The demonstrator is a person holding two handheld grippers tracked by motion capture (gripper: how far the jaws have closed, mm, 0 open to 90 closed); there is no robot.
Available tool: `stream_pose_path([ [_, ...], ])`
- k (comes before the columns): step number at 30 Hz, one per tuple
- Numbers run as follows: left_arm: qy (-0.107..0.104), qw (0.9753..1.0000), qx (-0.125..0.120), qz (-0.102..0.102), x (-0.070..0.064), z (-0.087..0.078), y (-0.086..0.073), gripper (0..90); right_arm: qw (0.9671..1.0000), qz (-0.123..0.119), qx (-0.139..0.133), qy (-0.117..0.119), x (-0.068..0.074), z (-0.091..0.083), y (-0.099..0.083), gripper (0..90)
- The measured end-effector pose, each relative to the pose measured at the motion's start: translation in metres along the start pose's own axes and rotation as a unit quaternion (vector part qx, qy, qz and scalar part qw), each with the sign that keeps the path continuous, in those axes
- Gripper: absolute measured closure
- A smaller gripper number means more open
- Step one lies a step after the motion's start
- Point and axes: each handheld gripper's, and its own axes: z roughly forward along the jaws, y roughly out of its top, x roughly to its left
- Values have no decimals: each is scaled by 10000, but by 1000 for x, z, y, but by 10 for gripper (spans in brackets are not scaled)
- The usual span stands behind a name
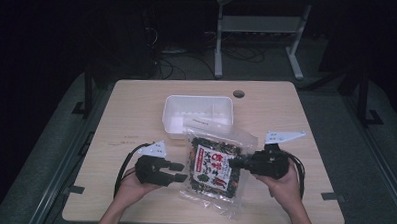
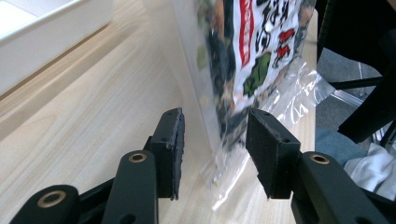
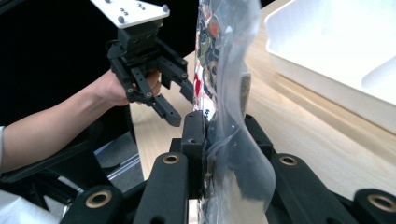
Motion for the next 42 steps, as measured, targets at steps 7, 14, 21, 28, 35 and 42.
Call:
stream_pose_path([
  [7, 122, 9999, 73, 43, 0, -2, -1, 544, 9998, -20, -98, -161, 1, -8, 2, 752],
  [14, 230, 9997, 120, 13, 0, -3, -4, 507, 9991, -63, -206, -353, 3, -18, 6, 753],
  [21, 335, 9986, 393, 115, -3, 1, -7, 462, 9981, -120, -260, -545, 4, -26, 10, 753],
  [28, 452, 9976, 508, 131, -6, -2, -14, 427, 9974, -191, -309, -630, 4, -29, 15, 753],
  [35, 557, 9967, 554, 223, -11, -4, -18, 417, 9964, -250, -282, -754, 5, -30, 21, 753],
  [42, 558, 9960, 645, 262, -12, -5, -22, 386, 9950, -343, -321, -887, 7, -32, 33, 753],
])
